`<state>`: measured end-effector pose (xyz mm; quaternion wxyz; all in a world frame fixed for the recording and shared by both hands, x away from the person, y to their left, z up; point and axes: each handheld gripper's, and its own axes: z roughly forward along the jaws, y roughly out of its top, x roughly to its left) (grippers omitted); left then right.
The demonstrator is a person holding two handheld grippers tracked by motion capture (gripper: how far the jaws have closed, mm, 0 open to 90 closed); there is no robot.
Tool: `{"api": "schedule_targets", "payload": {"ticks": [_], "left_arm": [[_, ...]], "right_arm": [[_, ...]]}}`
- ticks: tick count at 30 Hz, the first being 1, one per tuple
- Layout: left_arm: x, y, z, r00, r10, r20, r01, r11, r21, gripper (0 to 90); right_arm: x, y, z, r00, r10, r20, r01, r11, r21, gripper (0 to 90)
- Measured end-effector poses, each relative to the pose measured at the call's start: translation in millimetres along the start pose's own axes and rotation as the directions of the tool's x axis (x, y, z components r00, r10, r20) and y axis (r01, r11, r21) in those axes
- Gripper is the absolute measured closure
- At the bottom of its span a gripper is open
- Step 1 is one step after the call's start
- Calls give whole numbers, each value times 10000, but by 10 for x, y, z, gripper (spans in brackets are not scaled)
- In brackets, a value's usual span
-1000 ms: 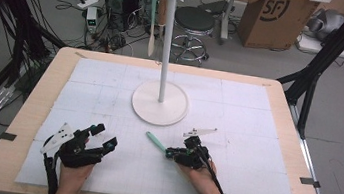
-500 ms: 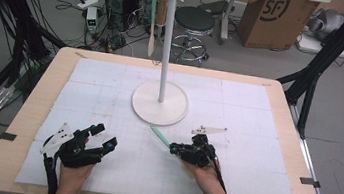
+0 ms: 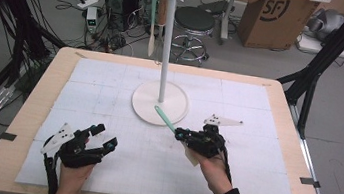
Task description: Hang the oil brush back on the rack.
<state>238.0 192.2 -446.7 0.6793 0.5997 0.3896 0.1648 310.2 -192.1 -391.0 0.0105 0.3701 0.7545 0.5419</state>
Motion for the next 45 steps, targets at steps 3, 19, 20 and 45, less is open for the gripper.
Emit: {"api": "schedule_targets", "payload": {"ticks": [3,19,20,45], "left_arm": [[-2,1,-8,10000,-30,-6,30,10000,-20,212],[2,-2,-2,10000,-83,-21,83,10000,-23,212],[1,-1,-3,9999,-107,-32,107,9999,-51,212],[48,2,-12,9997,-231,-77,230,9997,-127,207]], "right_arm": [[-34,52,-41,9996,240,-175,-247,9991,-357,830],[-40,361,-185,9962,402,-768,-541,9807,-1878,830],[-40,375,-193,9956,435,-824,-589,9790,-1950,831],[-35,793,-336,9908,70,-1352,-580,9243,-3773,830]]}}
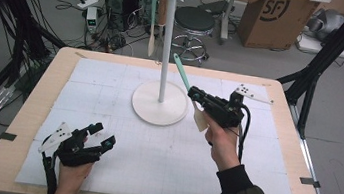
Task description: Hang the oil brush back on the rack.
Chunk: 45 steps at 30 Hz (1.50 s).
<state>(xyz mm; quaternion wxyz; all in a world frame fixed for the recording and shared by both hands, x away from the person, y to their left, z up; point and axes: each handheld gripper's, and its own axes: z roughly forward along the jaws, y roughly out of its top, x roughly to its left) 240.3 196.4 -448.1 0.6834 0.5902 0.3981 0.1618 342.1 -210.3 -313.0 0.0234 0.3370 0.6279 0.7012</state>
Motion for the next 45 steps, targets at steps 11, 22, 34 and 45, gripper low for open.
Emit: {"api": "schedule_targets", "payload": {"ticks": [11,22,34,45], "left_arm": [[18,-1,-1,10000,-21,-19,21,10000,12,202],[18,-8,8,10000,-27,8,27,10000,58,200],[35,-16,8,9999,-162,-23,162,9999,15,200],[51,-21,10,9997,-242,-10,242,9997,20,200]], "right_arm": [[-4,188,18,9997,-64,-234,46,9971,-758,830],[10,336,47,9985,0,-547,-75,9905,-1377,830],[121,583,157,9953,-292,-922,121,9835,-1806,831],[179,753,244,9951,-432,-891,249,9801,-1970,830]]}}
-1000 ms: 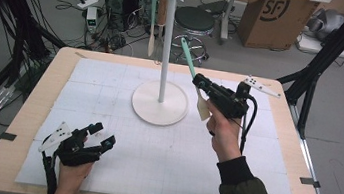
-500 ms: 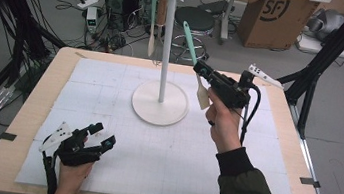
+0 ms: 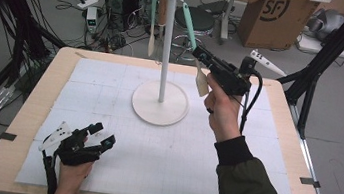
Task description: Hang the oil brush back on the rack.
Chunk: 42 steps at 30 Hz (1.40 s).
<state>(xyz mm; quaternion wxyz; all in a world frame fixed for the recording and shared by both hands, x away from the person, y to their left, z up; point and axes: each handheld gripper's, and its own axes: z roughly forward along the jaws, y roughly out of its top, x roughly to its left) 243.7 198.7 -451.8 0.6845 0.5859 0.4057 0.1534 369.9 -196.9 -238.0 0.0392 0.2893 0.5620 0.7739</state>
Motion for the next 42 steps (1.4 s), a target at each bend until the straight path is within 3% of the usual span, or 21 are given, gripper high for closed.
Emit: {"api": "schedule_targets", "payload": {"ticks": [9,21,42], "left_arm": [[-2,1,1,10000,-13,31,13,10000,-17,200],[1,1,1,10000,-25,37,25,10000,-6,200],[8,4,-2,10000,-39,81,39,10000,-65,200]], "right_arm": [[-30,40,48,9998,178,34,-178,9998,-55,830],[-10,56,90,10000,13,-50,-13,10000,-77,830],[-52,57,216,9992,-34,401,28,9999,147,830]]}}
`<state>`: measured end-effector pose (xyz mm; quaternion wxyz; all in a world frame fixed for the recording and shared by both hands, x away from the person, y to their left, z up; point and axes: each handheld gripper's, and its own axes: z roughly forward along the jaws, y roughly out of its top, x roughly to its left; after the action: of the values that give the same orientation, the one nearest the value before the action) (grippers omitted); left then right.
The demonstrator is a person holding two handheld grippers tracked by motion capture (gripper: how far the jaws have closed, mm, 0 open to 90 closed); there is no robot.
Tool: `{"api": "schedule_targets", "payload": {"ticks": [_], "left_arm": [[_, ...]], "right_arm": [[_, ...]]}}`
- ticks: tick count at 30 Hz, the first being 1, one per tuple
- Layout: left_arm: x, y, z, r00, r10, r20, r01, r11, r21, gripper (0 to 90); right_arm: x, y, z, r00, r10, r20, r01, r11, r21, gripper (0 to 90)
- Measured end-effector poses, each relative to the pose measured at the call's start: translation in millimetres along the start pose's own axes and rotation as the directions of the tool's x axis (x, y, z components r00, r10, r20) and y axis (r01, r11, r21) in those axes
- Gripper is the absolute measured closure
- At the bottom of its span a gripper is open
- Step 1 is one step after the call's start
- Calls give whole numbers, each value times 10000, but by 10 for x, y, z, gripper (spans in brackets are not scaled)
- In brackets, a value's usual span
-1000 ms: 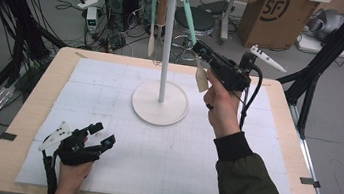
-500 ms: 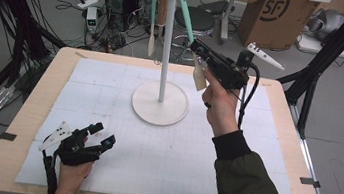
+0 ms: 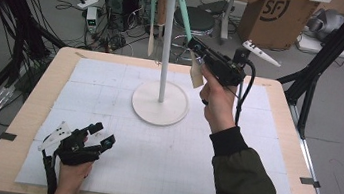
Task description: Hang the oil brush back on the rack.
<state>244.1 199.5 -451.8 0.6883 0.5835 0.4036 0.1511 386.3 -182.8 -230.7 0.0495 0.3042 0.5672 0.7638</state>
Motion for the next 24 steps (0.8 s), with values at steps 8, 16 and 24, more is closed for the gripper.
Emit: {"api": "schedule_targets", "payload": {"ticks": [8,16,24], "left_arm": [[1,2,-4,10000,30,20,-30,10000,13,200],[-5,3,-4,10000,9,54,-9,10000,-25,200],[-18,6,-13,10000,47,23,-47,10000,-41,200]], "right_arm": [[-50,-22,39,9999,128,114,-128,9999,31,829],[-40,-14,19,9997,132,190,-134,9999,90,819],[-72,-45,44,9980,354,525,-376,9984,429,527]]}}
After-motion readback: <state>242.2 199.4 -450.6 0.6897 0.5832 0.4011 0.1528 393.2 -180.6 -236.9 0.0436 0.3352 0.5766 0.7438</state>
